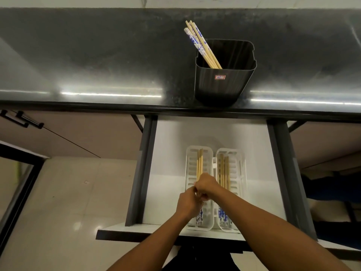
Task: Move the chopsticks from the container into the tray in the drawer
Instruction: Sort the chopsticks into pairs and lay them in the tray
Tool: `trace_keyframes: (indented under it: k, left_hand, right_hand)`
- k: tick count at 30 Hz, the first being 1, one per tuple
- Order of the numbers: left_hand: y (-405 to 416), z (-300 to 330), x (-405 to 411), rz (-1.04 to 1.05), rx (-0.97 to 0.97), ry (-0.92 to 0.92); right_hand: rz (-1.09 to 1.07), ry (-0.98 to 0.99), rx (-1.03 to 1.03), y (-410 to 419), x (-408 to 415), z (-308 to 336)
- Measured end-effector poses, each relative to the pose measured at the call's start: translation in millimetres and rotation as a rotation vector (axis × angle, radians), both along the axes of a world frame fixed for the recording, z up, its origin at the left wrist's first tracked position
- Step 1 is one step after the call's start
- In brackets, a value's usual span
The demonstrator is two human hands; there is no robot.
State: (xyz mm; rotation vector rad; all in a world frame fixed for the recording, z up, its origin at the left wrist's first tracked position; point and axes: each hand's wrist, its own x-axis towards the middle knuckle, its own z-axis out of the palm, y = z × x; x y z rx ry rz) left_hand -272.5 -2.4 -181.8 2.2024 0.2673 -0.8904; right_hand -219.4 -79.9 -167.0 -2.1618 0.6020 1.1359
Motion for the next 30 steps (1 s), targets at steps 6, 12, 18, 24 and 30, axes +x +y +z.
trace_keyframes:
  k: [6, 12, 18, 24, 30]
  left_hand:
    - [-6, -4, -4, -0.158, 0.108, 0.012]
    - [-9, -1, -3, -0.200, 0.138, 0.065]
    - [-1, 15, 1, -0.242, 0.181, 0.003]
    - [7, 39, 26, -0.163, 0.112, -0.229]
    - [14, 76, 75, -0.071, -0.072, -0.527]
  right_hand:
    - [0.051, 0.032, -0.059, 3, -3, -1]
    - [-0.074, 0.062, 0.007, -5, -4, 3]
    - [-0.180, 0.051, 0.085, -17, 8, 24]
    - [-0.093, -0.191, 0.087, -35, 30, 64]
    - [0.086, -0.623, -0.061, -44, 64, 111]
